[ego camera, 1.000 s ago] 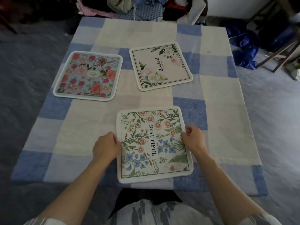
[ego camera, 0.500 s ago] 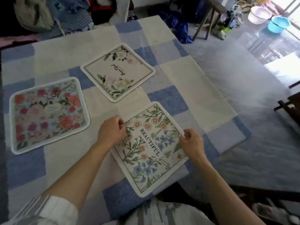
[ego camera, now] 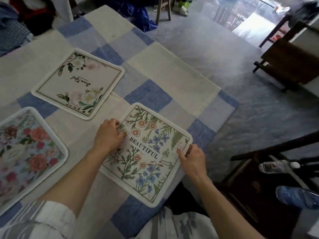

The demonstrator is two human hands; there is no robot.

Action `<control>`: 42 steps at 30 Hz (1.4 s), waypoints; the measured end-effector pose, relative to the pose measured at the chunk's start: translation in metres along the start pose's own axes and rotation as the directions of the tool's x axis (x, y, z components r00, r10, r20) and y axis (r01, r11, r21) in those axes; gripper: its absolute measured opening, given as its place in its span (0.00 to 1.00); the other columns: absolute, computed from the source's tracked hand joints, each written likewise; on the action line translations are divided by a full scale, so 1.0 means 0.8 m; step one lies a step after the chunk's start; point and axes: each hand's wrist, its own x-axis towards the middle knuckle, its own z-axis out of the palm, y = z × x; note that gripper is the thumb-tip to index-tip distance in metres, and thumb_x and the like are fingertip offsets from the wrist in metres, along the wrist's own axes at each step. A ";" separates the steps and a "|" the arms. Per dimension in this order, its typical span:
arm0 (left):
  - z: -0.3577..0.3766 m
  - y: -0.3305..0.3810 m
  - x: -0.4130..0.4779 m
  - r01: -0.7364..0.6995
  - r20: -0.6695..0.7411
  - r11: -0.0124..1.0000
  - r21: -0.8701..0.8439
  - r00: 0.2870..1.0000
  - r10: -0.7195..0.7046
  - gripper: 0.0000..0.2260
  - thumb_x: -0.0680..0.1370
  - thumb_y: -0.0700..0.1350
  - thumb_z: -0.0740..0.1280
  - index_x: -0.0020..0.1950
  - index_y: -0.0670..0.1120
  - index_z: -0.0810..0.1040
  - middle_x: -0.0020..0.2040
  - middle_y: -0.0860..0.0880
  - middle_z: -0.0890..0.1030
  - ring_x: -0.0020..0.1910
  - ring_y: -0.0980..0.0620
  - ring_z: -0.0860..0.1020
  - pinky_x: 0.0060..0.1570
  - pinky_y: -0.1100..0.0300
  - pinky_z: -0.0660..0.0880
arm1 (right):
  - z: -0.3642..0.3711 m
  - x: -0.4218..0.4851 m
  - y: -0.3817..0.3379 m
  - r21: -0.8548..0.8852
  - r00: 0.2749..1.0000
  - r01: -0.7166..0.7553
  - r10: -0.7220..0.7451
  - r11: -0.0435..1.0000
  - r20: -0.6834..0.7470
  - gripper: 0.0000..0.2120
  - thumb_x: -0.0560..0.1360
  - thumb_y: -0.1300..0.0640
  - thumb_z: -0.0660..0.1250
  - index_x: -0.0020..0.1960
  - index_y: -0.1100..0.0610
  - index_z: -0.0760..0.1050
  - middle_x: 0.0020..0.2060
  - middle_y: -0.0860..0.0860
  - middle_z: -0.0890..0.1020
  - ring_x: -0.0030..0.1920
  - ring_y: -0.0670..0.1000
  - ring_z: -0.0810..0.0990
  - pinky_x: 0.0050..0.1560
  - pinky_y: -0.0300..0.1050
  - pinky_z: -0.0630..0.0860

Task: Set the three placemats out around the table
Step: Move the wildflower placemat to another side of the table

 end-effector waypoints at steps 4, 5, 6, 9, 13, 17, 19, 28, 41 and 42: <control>0.003 0.003 0.007 0.015 0.010 1.000 0.023 1.000 -0.016 0.21 0.74 0.49 0.72 0.63 0.43 0.74 0.57 0.42 0.78 0.55 0.43 0.77 0.54 0.49 0.74 | 0.007 -0.008 -0.002 0.110 0.992 -0.127 0.128 0.986 0.002 0.18 0.76 0.47 0.70 0.56 0.61 0.76 0.50 0.56 0.84 0.51 0.55 0.83 0.53 0.53 0.81; 0.003 0.002 0.009 0.037 0.004 0.999 0.039 0.999 -0.037 0.21 0.73 0.50 0.72 0.62 0.43 0.74 0.56 0.42 0.78 0.54 0.42 0.77 0.53 0.49 0.74 | 0.007 -0.007 -0.002 0.115 0.985 -0.173 0.173 0.978 0.013 0.19 0.75 0.45 0.70 0.54 0.61 0.79 0.48 0.55 0.85 0.48 0.54 0.84 0.51 0.51 0.82; 0.002 0.002 0.011 0.066 -0.006 0.996 0.054 0.998 -0.066 0.21 0.73 0.50 0.72 0.61 0.42 0.74 0.56 0.42 0.78 0.54 0.41 0.76 0.53 0.49 0.74 | 0.007 -0.005 -0.002 0.114 0.978 -0.210 0.209 0.971 0.024 0.19 0.75 0.44 0.70 0.52 0.61 0.81 0.46 0.55 0.86 0.46 0.54 0.85 0.49 0.50 0.82; 0.001 0.000 0.015 0.112 -0.008 0.990 0.089 0.994 -0.112 0.22 0.74 0.51 0.72 0.61 0.40 0.74 0.57 0.39 0.76 0.56 0.39 0.75 0.56 0.47 0.74 | 0.005 -0.002 -0.001 0.101 0.967 -0.254 0.250 0.962 0.053 0.21 0.74 0.43 0.71 0.41 0.62 0.83 0.37 0.54 0.86 0.40 0.53 0.85 0.42 0.48 0.82; -0.003 0.000 0.017 0.110 0.006 0.990 0.086 0.994 -0.111 0.16 0.75 0.48 0.71 0.58 0.40 0.76 0.54 0.39 0.78 0.53 0.40 0.77 0.52 0.48 0.75 | 0.009 -0.006 0.002 0.019 0.955 -0.276 0.272 0.961 0.117 0.15 0.75 0.51 0.72 0.35 0.62 0.81 0.33 0.53 0.85 0.35 0.53 0.86 0.41 0.54 0.84; -0.016 -0.006 0.014 0.175 -0.023 0.984 0.042 0.984 -0.174 0.08 0.72 0.39 0.69 0.50 0.43 0.79 0.49 0.42 0.82 0.48 0.41 0.79 0.45 0.53 0.75 | 0.008 -0.008 -0.004 -0.044 0.972 -0.223 0.226 0.974 0.065 0.13 0.75 0.55 0.70 0.34 0.60 0.80 0.32 0.52 0.84 0.34 0.52 0.85 0.41 0.53 0.84; -0.021 -0.009 0.012 0.194 -0.023 0.981 0.002 0.981 -0.194 0.07 0.71 0.38 0.69 0.49 0.44 0.79 0.48 0.43 0.83 0.46 0.43 0.79 0.43 0.56 0.73 | 0.003 -0.005 -0.011 -0.066 0.982 -0.184 0.185 0.981 0.018 0.13 0.75 0.55 0.70 0.33 0.59 0.80 0.31 0.51 0.83 0.34 0.51 0.83 0.41 0.51 0.83; -0.041 -0.026 -0.020 0.221 -0.099 0.952 -0.210 0.964 -0.246 0.02 0.72 0.40 0.71 0.44 0.44 0.82 0.40 0.46 0.83 0.41 0.46 0.80 0.44 0.56 0.75 | -0.020 0.021 -0.058 0.025 0.997 -0.007 0.009 1.000 -0.072 0.07 0.78 0.55 0.69 0.43 0.56 0.79 0.39 0.51 0.83 0.41 0.49 0.82 0.42 0.45 0.79; -0.045 -0.019 -0.109 0.283 -0.358 0.891 -0.356 0.839 -0.409 0.04 0.72 0.40 0.73 0.41 0.47 0.79 0.35 0.52 0.80 0.33 0.60 0.74 0.31 0.67 0.66 | -0.030 0.088 -0.120 -0.037 0.928 0.366 -0.362 0.930 0.091 0.07 0.79 0.58 0.65 0.45 0.58 0.79 0.38 0.51 0.83 0.38 0.50 0.81 0.37 0.43 0.78; -0.041 -0.013 -0.117 0.303 -0.366 0.877 -0.373 0.821 -0.439 0.04 0.72 0.39 0.73 0.41 0.47 0.79 0.35 0.52 0.80 0.33 0.60 0.74 0.32 0.67 0.66 | -0.032 0.099 -0.122 -0.041 0.915 0.390 -0.383 0.920 0.125 0.07 0.78 0.58 0.65 0.45 0.58 0.79 0.38 0.51 0.83 0.39 0.51 0.81 0.40 0.46 0.79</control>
